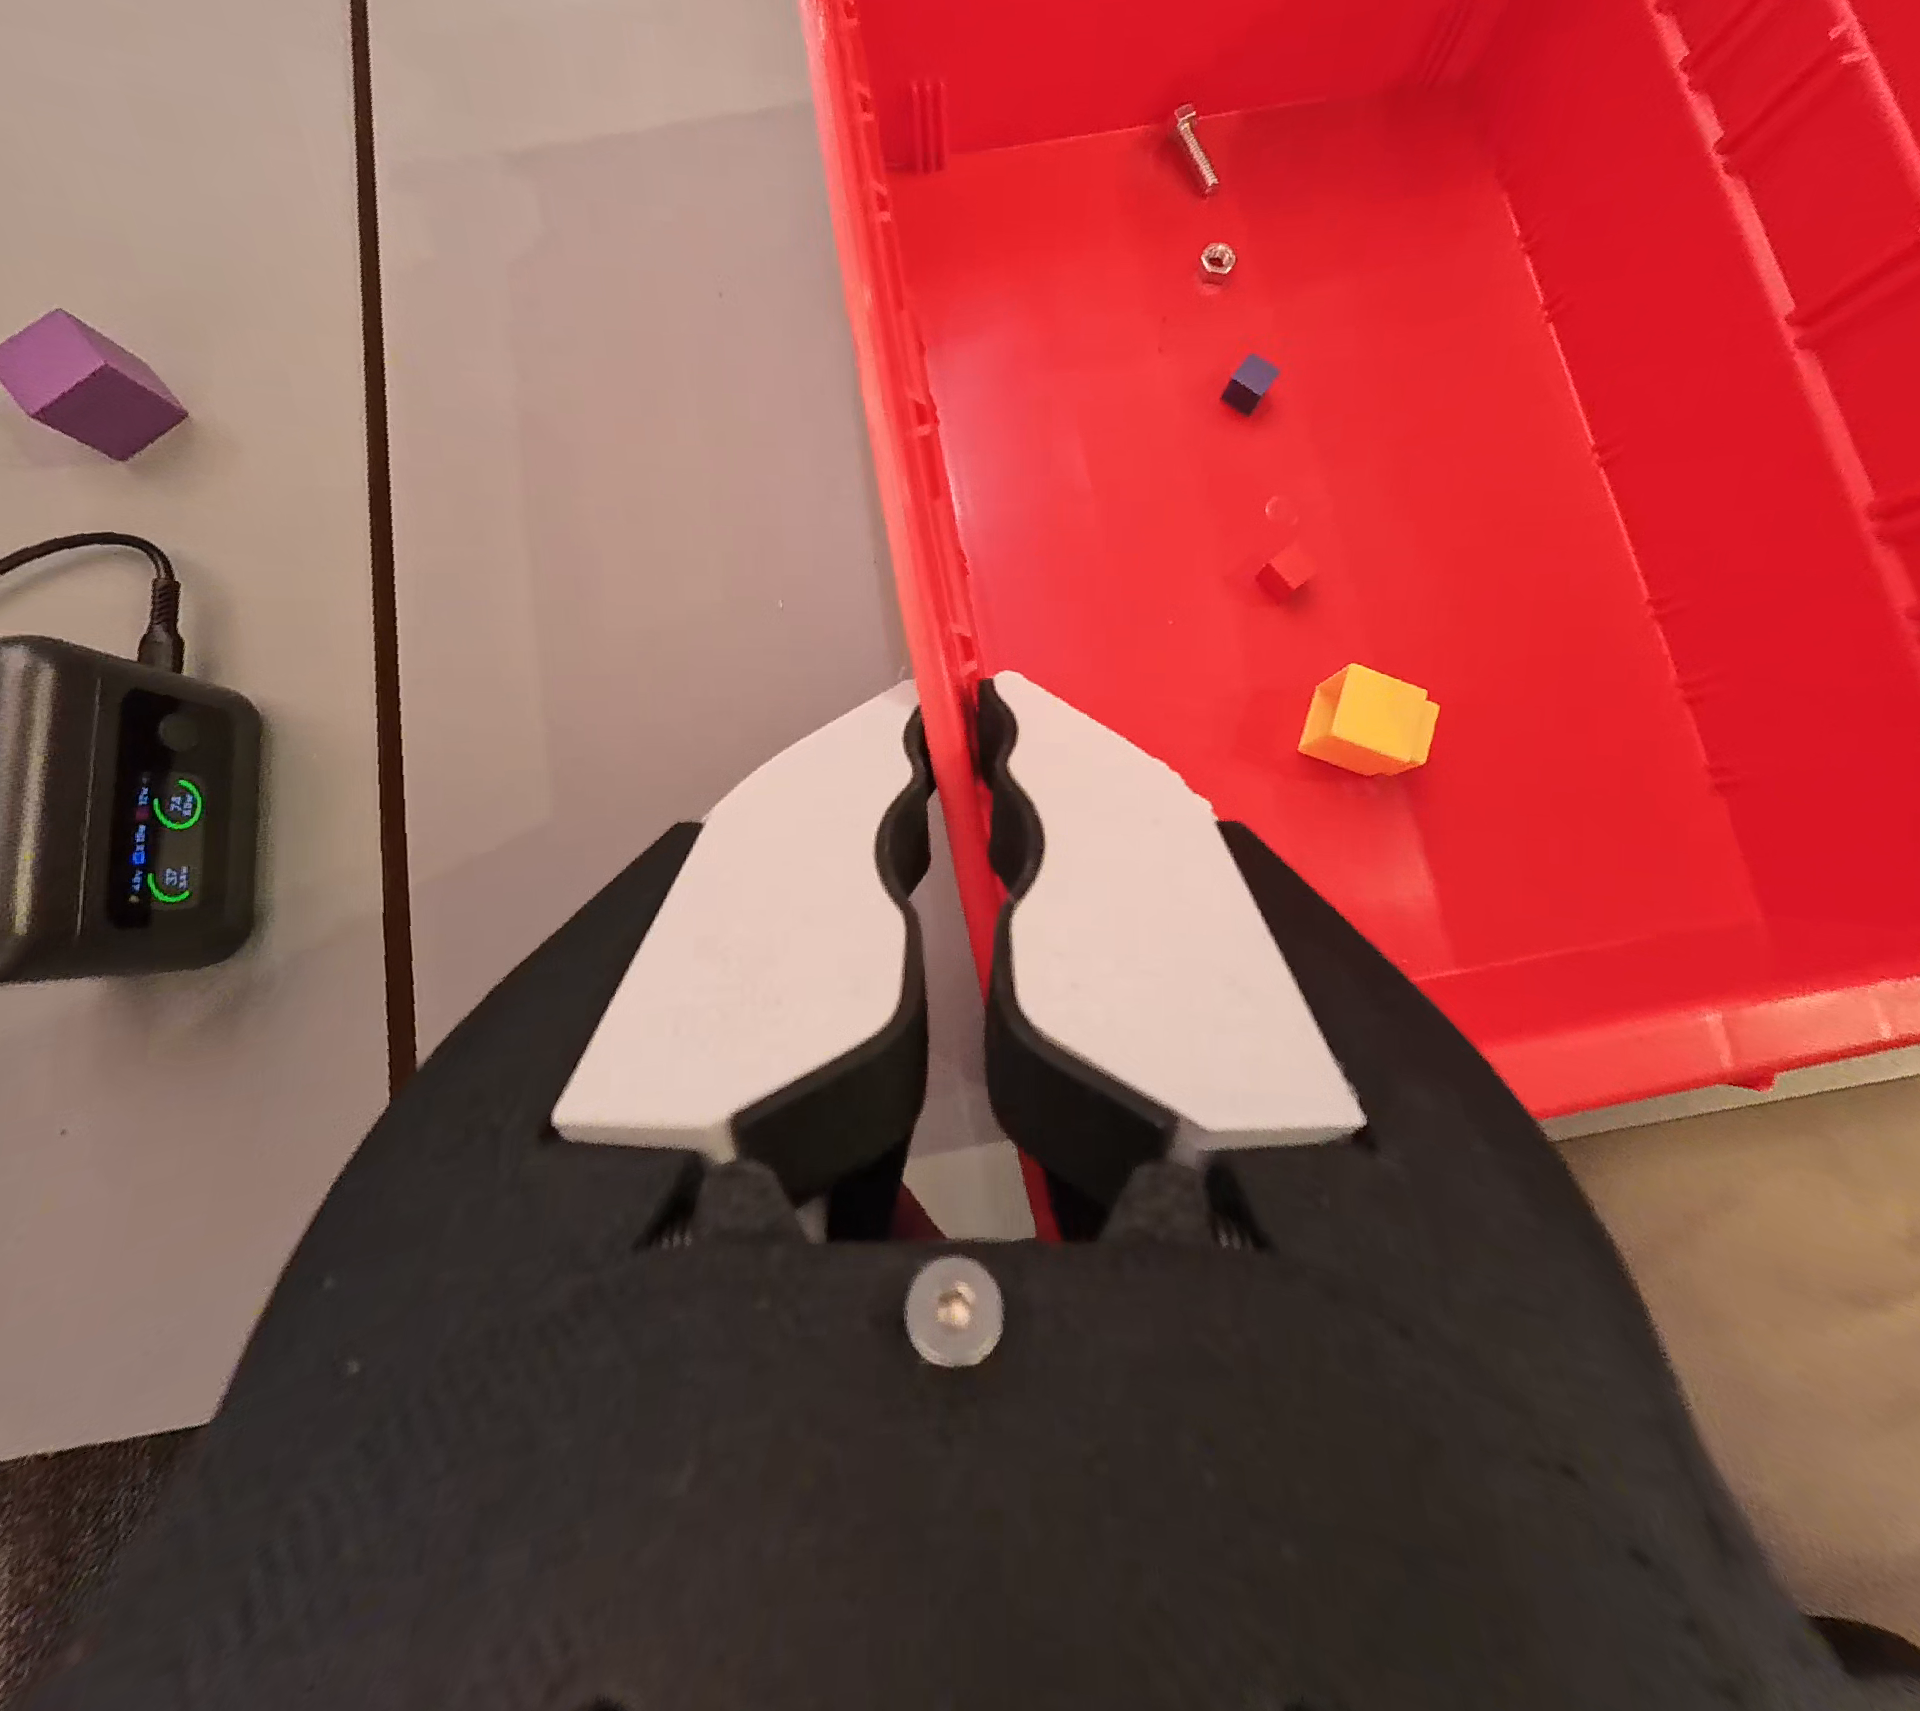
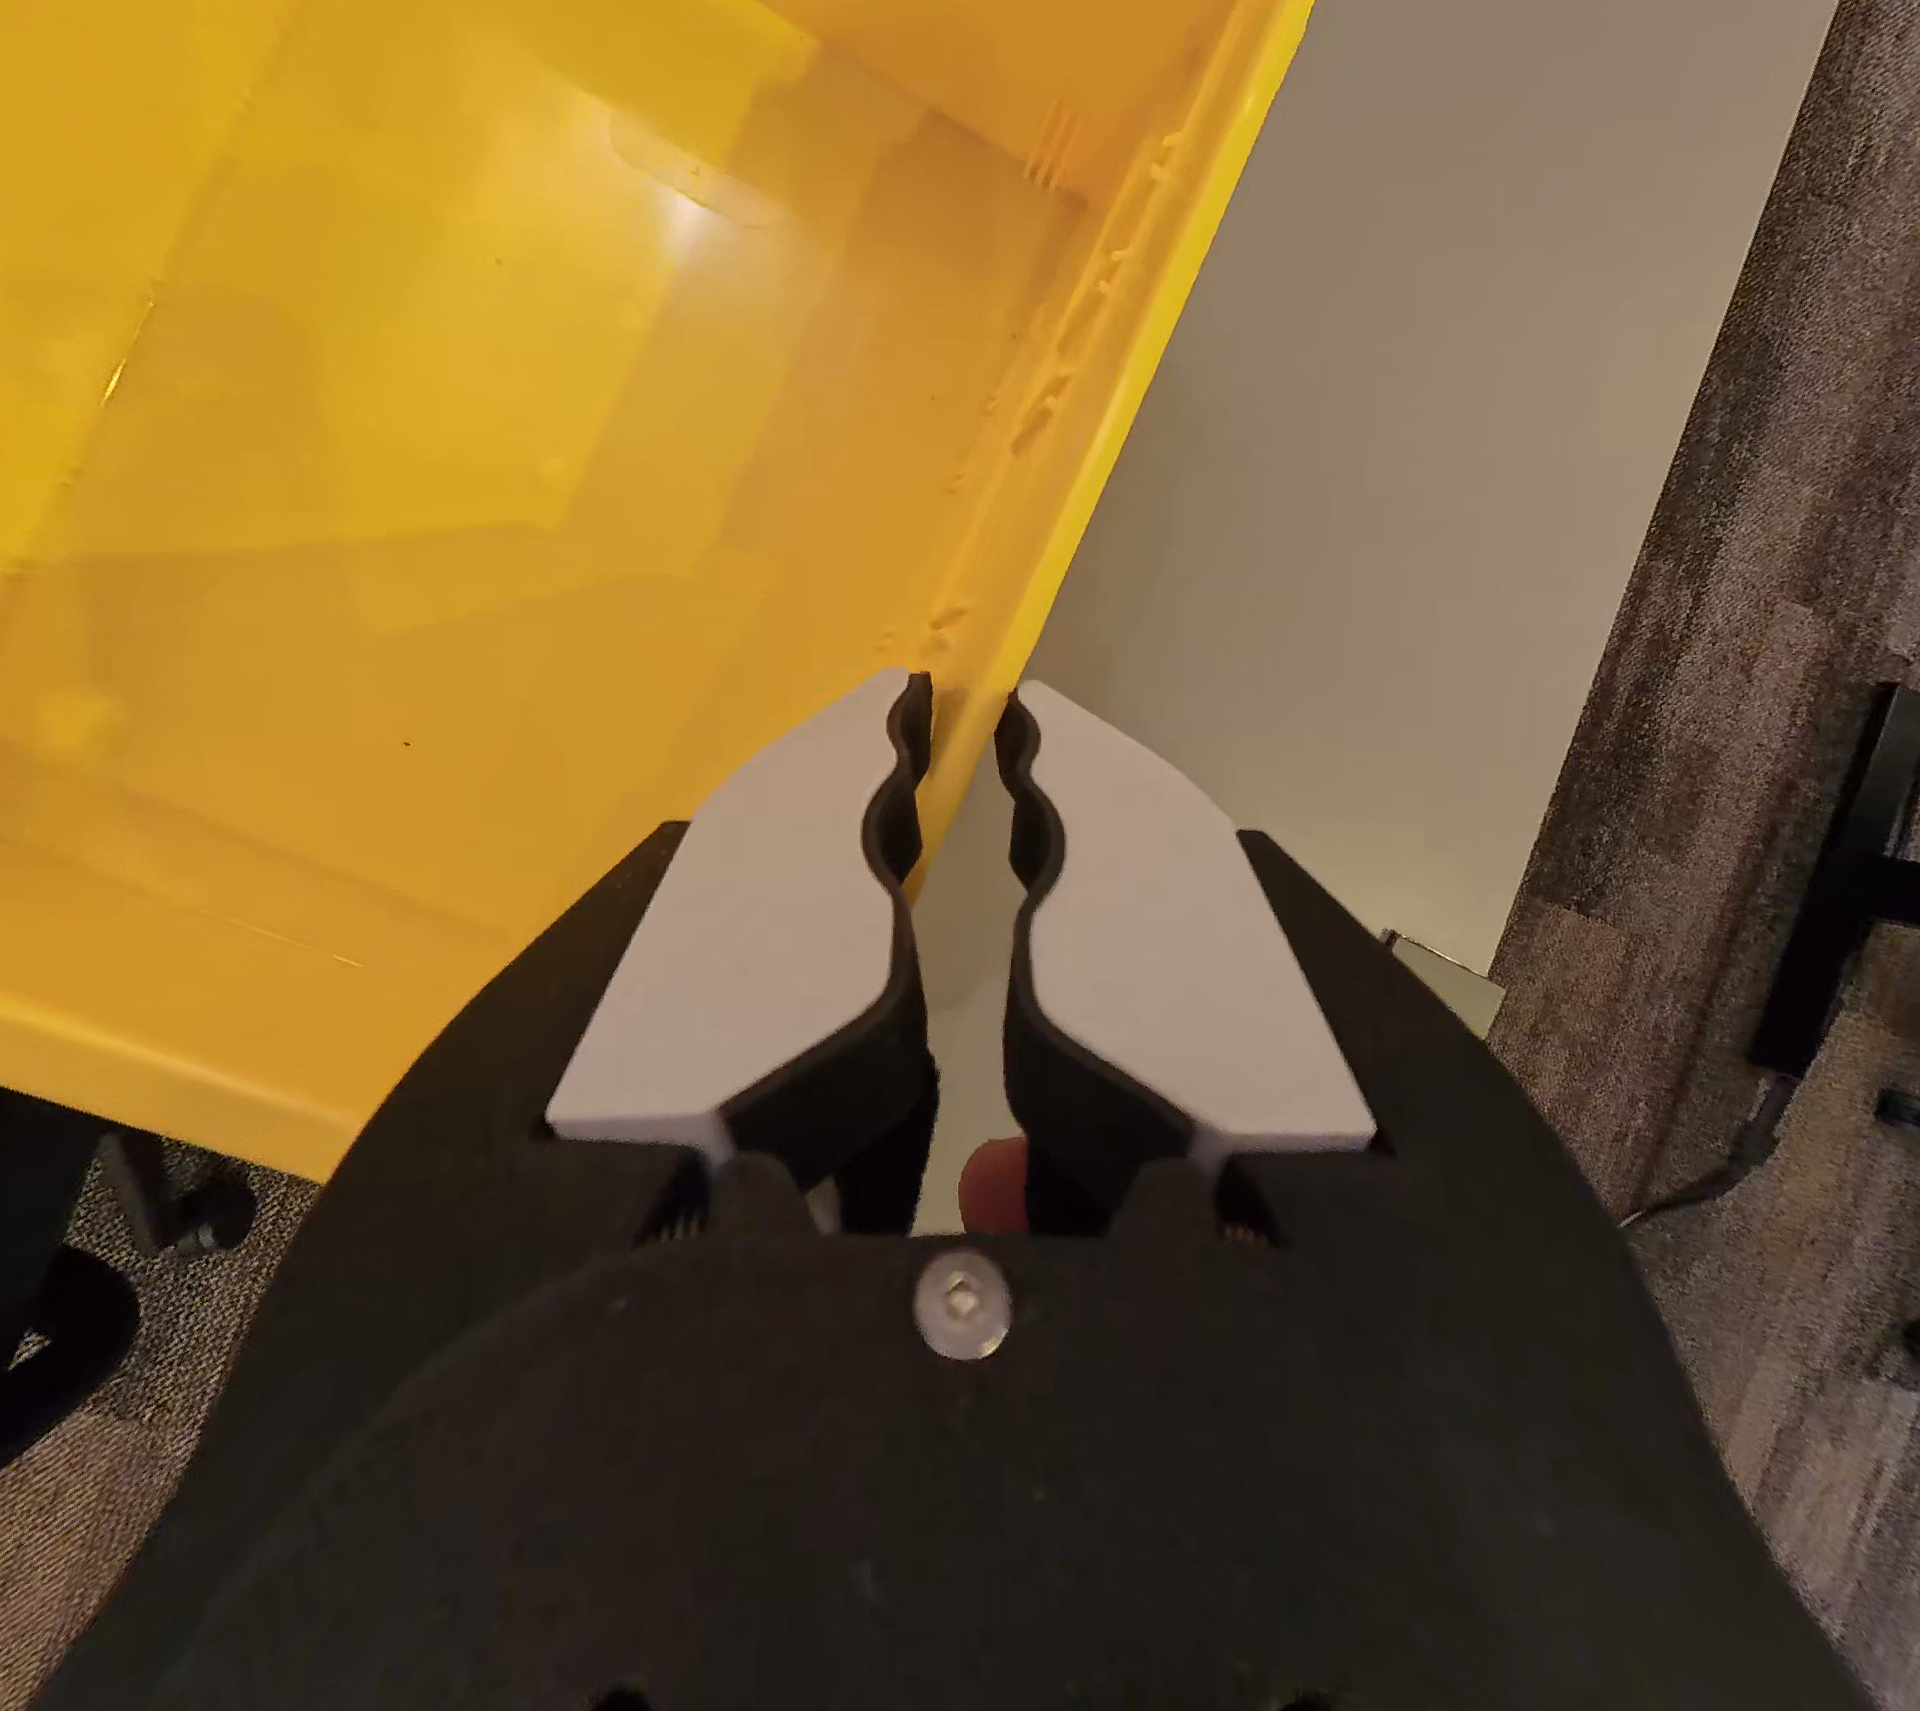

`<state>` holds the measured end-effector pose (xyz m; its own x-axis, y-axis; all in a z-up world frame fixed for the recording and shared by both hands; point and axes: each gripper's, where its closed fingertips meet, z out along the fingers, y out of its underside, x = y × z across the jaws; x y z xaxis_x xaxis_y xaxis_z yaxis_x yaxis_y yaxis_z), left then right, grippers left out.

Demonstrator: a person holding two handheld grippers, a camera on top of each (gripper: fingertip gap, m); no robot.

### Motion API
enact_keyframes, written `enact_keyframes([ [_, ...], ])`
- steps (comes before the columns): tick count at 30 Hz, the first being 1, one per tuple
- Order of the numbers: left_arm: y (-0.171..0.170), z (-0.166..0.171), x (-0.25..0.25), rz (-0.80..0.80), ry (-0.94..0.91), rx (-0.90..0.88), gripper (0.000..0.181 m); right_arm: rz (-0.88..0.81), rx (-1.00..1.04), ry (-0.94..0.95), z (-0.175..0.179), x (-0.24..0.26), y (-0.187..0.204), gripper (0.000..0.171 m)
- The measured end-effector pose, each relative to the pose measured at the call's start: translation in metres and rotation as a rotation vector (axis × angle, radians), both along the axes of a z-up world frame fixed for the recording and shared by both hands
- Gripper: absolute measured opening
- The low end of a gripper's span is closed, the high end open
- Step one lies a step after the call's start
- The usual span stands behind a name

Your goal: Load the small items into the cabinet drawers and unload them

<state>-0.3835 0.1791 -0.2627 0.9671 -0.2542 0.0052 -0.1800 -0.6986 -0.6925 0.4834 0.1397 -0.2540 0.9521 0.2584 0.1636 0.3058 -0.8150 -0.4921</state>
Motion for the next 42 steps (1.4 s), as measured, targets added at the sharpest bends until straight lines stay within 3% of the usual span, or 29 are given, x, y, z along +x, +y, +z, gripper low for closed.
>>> enact_keyframes([
  [2, 0.000, 0.001, -0.001, 0.005, -0.001, 0.009, 0.012, -0.009, 0.001, -0.009, 0.001, 0.001, -0.001, 0.017],
  [5, 0.001, 0.006, -0.004, 0.019, -0.011, 0.034, 0.023, -0.041, 0.036, -0.036, 0.009, 0.005, -0.001, 0.040],
  [12, 0.010, 0.048, -0.012, 0.070, 0.023, 0.209, 0.044, -0.053, 0.205, -0.097, 0.058, -0.013, 0.001, 0.044],
  [20, 0.026, 0.115, 0.036, -0.054, 0.110, 0.443, 0.048, 0.185, 0.406, -0.060, 0.120, -0.149, 0.015, 0.042],
  [29, 0.055, 0.116, 0.143, -0.350, 0.121, 0.460, 0.045, 0.526, 0.485, 0.066, 0.110, -0.340, 0.032, 0.052],
  [36, 0.081, 0.108, 0.211, -0.479, 0.170, 0.474, 0.043, 0.628, 0.664, -0.105, 0.110, -0.402, 0.076, 0.054],
  [42, 0.088, 0.102, 0.223, -0.425, 0.074, 0.530, 0.039, 0.638, 0.771, -0.292, 0.125, -0.416, 0.120, 0.056],
])
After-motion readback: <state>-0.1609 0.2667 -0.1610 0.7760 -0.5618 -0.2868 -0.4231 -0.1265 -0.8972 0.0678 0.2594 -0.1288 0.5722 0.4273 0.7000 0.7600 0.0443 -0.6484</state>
